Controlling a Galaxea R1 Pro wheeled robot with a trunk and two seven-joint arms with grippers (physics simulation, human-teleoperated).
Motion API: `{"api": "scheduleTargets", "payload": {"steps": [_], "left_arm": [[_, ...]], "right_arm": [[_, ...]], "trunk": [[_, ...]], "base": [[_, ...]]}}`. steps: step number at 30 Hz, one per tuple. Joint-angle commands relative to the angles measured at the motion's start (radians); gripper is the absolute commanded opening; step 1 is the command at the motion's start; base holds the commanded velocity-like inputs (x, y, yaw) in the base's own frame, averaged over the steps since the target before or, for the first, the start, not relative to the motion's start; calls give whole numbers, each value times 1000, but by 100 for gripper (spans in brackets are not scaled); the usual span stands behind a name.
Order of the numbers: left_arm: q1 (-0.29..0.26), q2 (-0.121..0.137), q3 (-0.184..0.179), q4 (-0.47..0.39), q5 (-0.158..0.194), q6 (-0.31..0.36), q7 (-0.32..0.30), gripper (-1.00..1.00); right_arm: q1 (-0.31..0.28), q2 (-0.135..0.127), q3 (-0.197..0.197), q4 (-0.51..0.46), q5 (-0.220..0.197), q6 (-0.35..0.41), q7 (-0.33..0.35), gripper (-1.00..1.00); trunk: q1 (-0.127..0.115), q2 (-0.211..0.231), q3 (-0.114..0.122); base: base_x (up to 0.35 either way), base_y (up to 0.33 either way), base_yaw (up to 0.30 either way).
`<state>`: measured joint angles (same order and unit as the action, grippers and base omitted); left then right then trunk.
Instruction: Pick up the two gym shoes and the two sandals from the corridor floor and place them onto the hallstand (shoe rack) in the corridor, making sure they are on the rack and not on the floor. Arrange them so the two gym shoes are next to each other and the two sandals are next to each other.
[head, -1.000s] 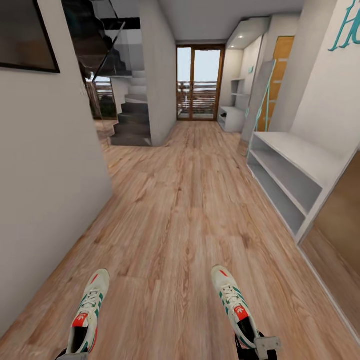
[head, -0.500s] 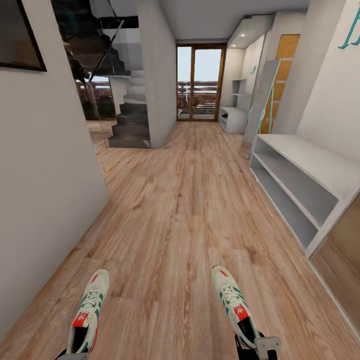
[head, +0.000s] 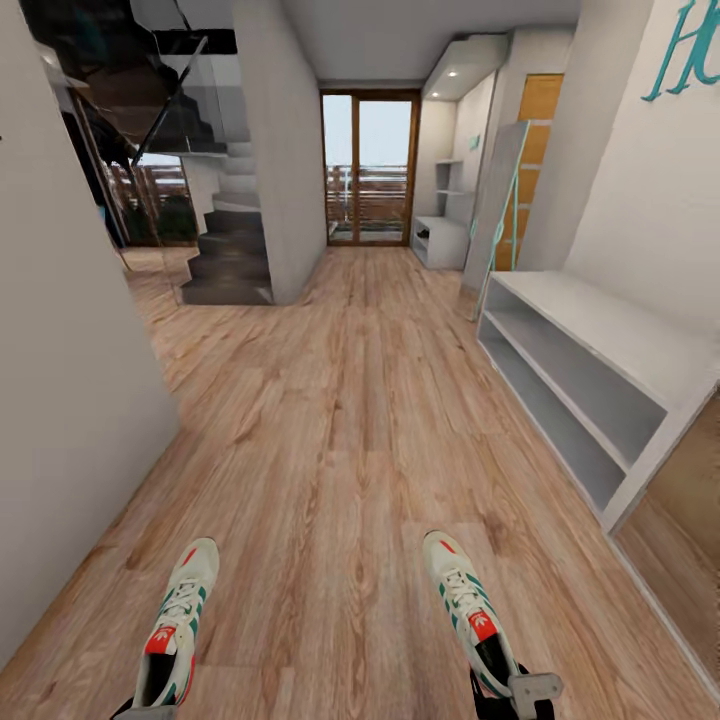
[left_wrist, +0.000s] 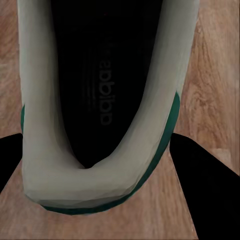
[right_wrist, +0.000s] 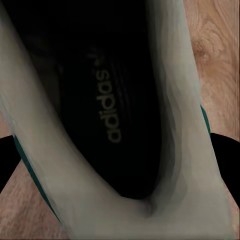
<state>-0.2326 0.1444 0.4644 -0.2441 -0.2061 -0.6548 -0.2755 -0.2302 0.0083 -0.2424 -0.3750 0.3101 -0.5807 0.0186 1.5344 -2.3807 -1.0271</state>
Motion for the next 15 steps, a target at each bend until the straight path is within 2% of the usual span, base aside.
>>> {"api": "scheduleTargets", "payload": {"steps": [1,6,15], "left_arm": [[-1,0,9,0,-7,-3,-5,-100],[-1,0,10,0,-7,-3,-5,-100],[-1,0,10,0,-7,-3,-5,-100]], "right_arm": [[-1,1,-8,1,9,-4,2,-100],[-1,1,-8,1,9,-4,1,-100],[-1,1,-8,2,9,-4,1,-100]], "trunk": [[0,0,0],[0,0,2],[0,0,3]], "base": [[337,0,-265],[337,0,-153],[337,0,-18]]}}
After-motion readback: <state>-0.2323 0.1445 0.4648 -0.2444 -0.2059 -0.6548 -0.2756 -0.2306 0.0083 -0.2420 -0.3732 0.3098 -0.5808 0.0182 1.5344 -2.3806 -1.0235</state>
